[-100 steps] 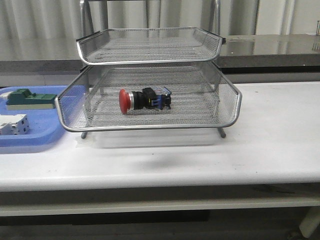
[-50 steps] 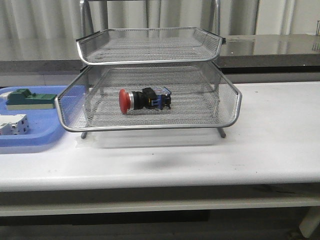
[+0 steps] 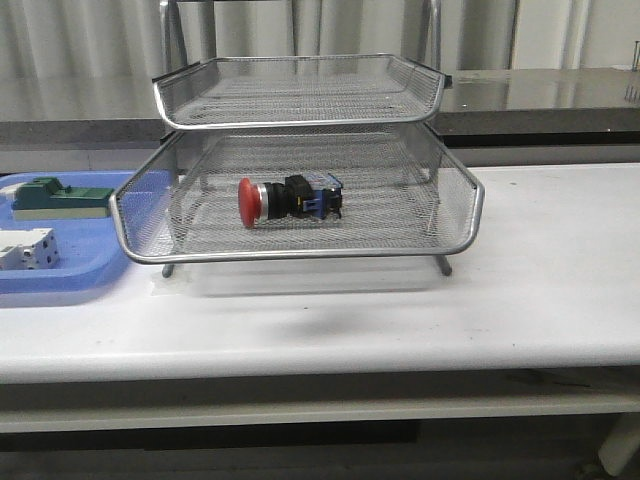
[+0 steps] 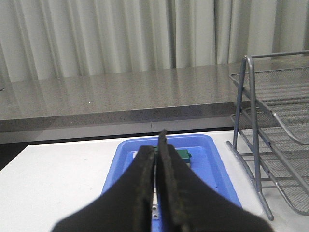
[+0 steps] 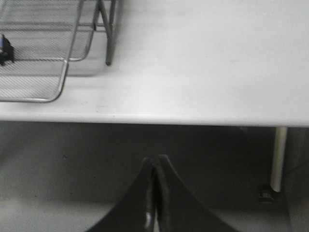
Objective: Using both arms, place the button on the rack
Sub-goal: 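Open the left gripper and withdraw it upward, then bring the right gripper to the front edge of the pulled-out tier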
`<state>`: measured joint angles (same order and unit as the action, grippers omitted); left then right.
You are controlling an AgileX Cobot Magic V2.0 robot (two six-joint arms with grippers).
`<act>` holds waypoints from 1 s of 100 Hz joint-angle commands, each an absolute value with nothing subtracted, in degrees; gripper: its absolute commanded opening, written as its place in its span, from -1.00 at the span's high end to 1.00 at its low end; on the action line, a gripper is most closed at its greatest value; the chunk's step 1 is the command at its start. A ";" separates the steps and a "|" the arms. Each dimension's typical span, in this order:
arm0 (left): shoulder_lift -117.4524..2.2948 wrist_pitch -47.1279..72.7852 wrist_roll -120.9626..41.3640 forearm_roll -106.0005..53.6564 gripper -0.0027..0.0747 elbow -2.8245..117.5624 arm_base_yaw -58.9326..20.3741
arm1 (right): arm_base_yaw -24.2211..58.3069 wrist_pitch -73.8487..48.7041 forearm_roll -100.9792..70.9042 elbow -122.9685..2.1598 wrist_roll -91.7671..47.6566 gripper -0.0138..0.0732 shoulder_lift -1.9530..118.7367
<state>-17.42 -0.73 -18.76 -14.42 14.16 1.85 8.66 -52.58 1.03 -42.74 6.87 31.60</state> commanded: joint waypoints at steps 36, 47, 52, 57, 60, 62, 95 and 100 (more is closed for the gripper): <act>-17.90 -4.82 -18.21 -14.93 0.92 15.72 1.76 | 8.97 -44.55 -22.63 -44.56 -9.92 0.83 53.80; -17.90 -4.82 -18.21 -14.93 0.92 15.72 1.76 | 11.48 -41.54 -25.10 -44.56 -12.07 0.83 59.28; -17.90 -4.82 -18.21 -14.93 0.92 15.72 1.76 | 13.73 -39.91 -25.10 -44.56 -12.07 0.83 62.11; -17.90 -4.82 -18.21 -14.93 0.92 15.72 1.76 | 15.96 -38.15 -25.10 -44.56 -12.07 0.83 64.56; -17.90 -4.82 -18.21 -14.93 0.92 15.72 1.76 | 17.32 -36.77 -25.10 -44.56 -12.07 0.83 65.96; -17.90 -4.82 -18.21 -14.93 0.92 15.72 1.76 | 18.38 -36.20 -25.10 -44.56 -12.07 0.83 66.99; -17.90 -4.82 -18.21 -14.93 0.92 15.72 1.76 | 31.37 -23.68 -25.10 -46.13 -12.07 0.83 82.02; -17.90 -4.82 -18.21 -14.93 0.92 15.72 1.76 | 32.44 -23.30 -25.10 -47.35 -12.07 0.83 83.90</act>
